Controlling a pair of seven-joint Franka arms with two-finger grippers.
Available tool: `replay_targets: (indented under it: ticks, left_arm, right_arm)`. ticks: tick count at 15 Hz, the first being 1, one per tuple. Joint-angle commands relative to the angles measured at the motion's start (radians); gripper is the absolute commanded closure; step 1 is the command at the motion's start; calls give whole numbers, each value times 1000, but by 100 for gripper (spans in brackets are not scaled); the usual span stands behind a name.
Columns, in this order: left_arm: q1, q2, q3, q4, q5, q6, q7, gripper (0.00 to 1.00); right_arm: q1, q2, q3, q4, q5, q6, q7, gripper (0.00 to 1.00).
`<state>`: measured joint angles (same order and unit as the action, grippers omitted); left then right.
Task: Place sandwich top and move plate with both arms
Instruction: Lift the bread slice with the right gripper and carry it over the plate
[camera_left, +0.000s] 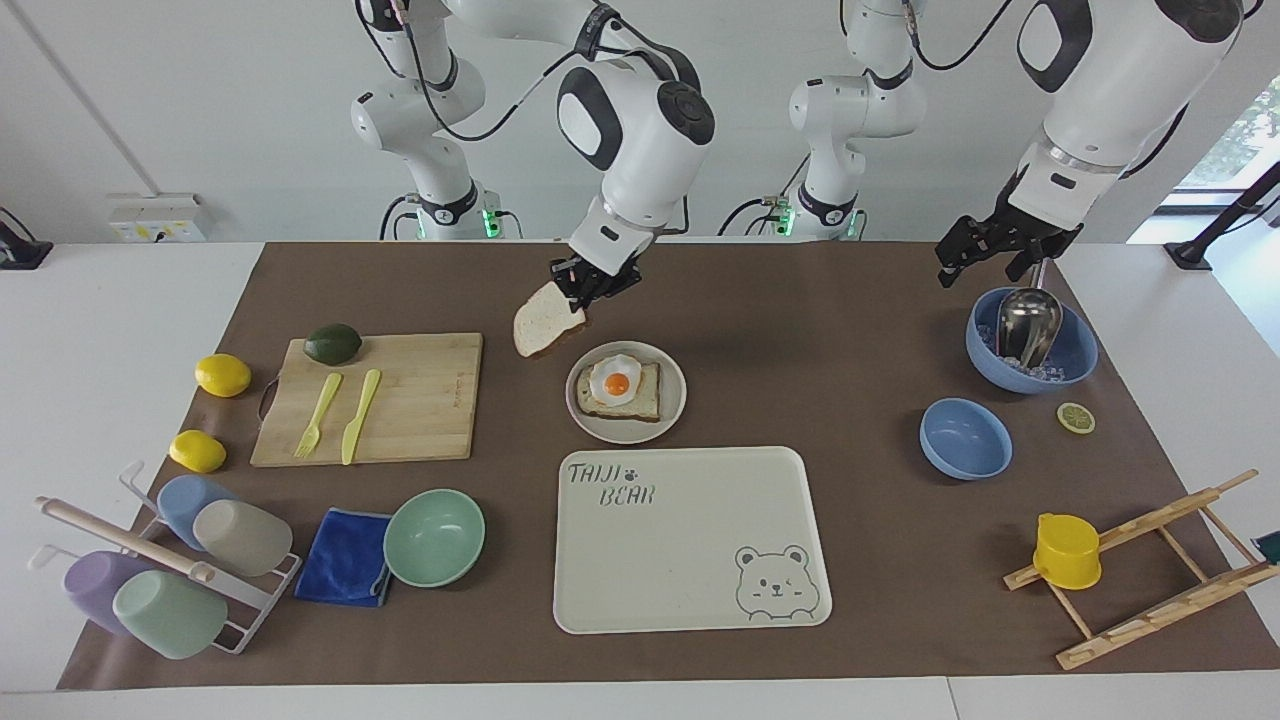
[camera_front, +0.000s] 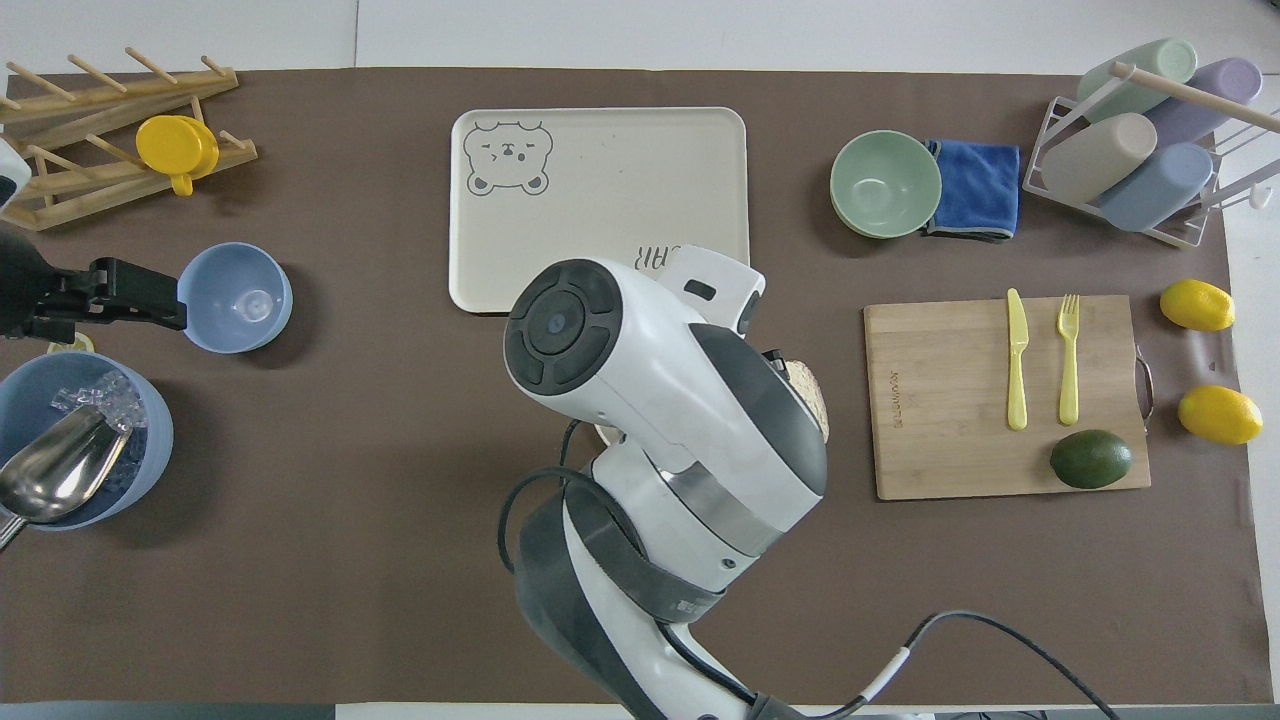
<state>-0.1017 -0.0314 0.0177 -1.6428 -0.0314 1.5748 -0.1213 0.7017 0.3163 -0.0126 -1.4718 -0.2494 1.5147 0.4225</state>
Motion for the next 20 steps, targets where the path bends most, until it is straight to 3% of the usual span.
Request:
replay_targets:
  ticks: [1,6,16,20]
  left_arm:
    - [14,-12,-4,-5,8,-2,8,0]
    - [23,-12,-4,-5,8,-4,6,0]
    - [33,-25,-4,-31,8,8,11,0]
    - [34,-35,-4,-52,8,13,8,0]
  right_arm:
    - [37,96,-1,64,13,60,31,100]
    - [38,116,-1,-34,10,202,56,100]
    - [21,106,-1,-123,35,335,105,100]
    - [18,107,-1,-128,125,419,160,100]
